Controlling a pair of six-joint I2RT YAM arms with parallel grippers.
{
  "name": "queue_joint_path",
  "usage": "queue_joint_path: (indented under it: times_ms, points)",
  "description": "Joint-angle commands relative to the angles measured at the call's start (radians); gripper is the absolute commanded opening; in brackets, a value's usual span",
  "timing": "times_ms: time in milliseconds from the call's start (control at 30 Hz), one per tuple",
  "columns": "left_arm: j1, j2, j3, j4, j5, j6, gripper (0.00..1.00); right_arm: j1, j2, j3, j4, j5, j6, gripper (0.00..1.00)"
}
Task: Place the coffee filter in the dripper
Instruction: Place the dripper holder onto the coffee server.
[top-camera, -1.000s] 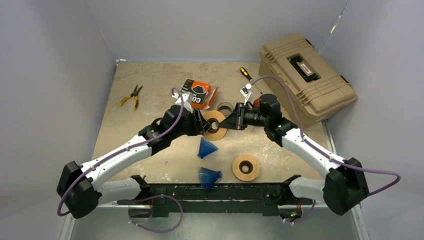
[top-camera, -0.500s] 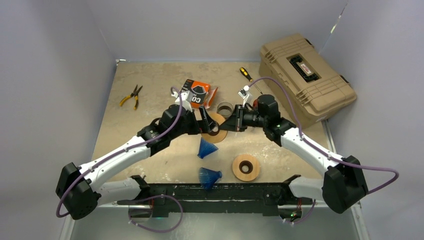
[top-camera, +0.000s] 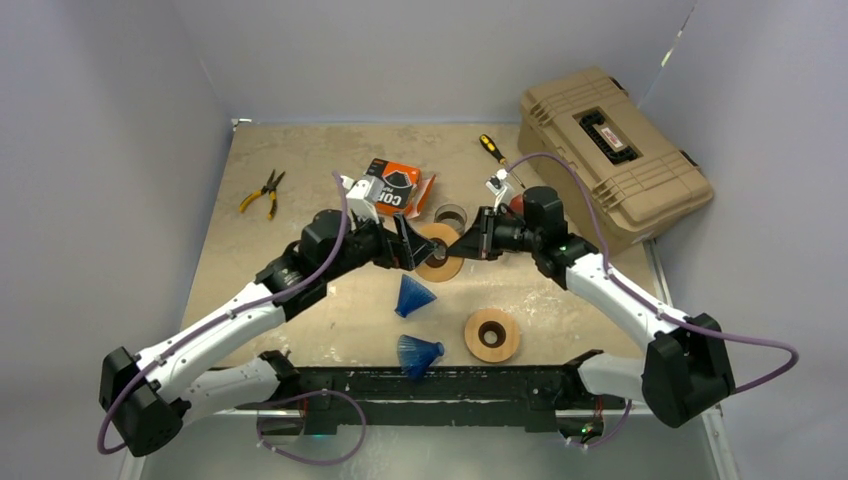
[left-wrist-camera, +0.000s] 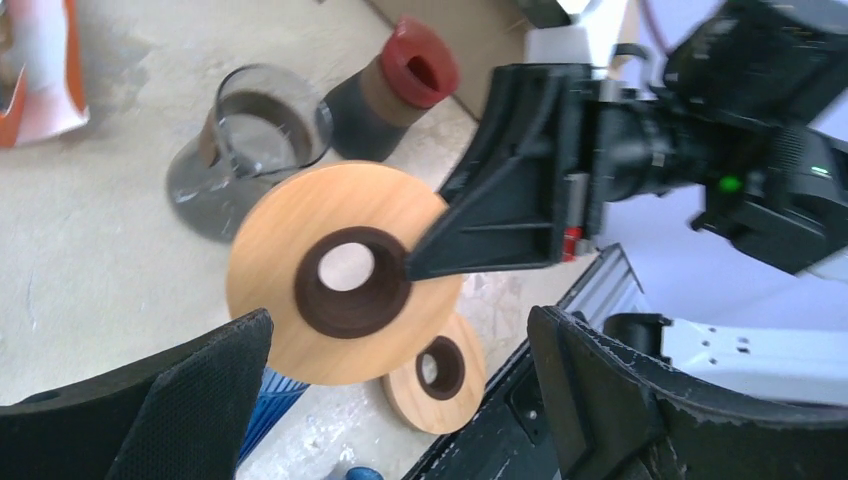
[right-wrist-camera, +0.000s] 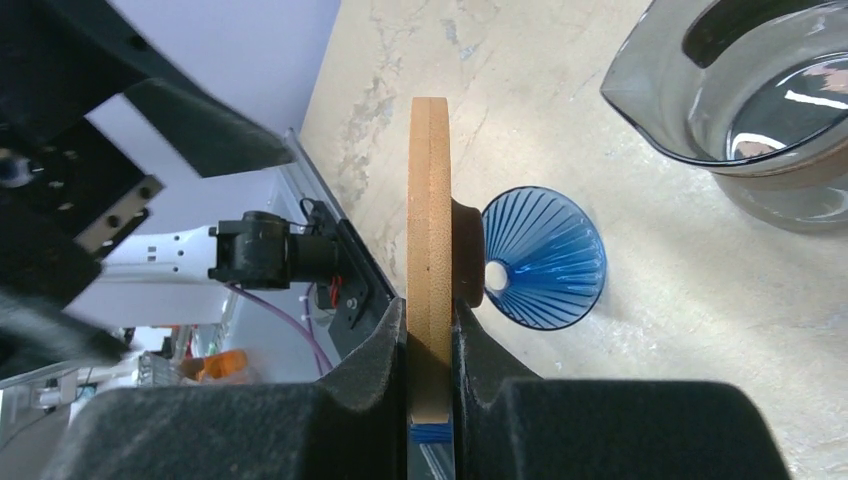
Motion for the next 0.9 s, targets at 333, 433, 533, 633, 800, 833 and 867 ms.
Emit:
queue_joint_path:
  times_ms: [333, 433, 533, 633, 800, 833, 867]
  points:
    - [0.004, -0.116, 0.010, 0.231, 0.240, 0.065, 0.99, -0.060, -0.048, 0.059, -0.011, -0.048, -0.045, 0.00]
    - [0.006, -0.110, 0.046, 0.171, 0.188, 0.037, 0.99, -0.065, -0.053, 0.069, -0.012, -0.032, -0.047, 0.00]
    - [0.014, -0.085, 0.111, 0.103, 0.184, -0.021, 0.99, -0.067, -0.059, 0.080, -0.043, -0.022, -0.055, 0.00]
    - [0.020, -0.049, 0.179, 0.011, 0.161, -0.133, 0.99, -0.067, -0.065, 0.078, -0.044, -0.014, -0.054, 0.00]
    - [0.028, -0.001, 0.216, -0.033, 0.187, -0.284, 0.99, -0.066, -0.071, 0.071, -0.046, -0.020, -0.056, 0.00]
    - [0.029, 0.000, 0.215, -0.031, 0.191, -0.292, 0.99, -0.066, -0.072, 0.073, -0.047, -0.019, -0.055, 0.00]
    - [0.030, -0.002, 0.213, -0.033, 0.191, -0.294, 0.99, -0.066, -0.074, 0.074, -0.048, -0.017, -0.056, 0.00]
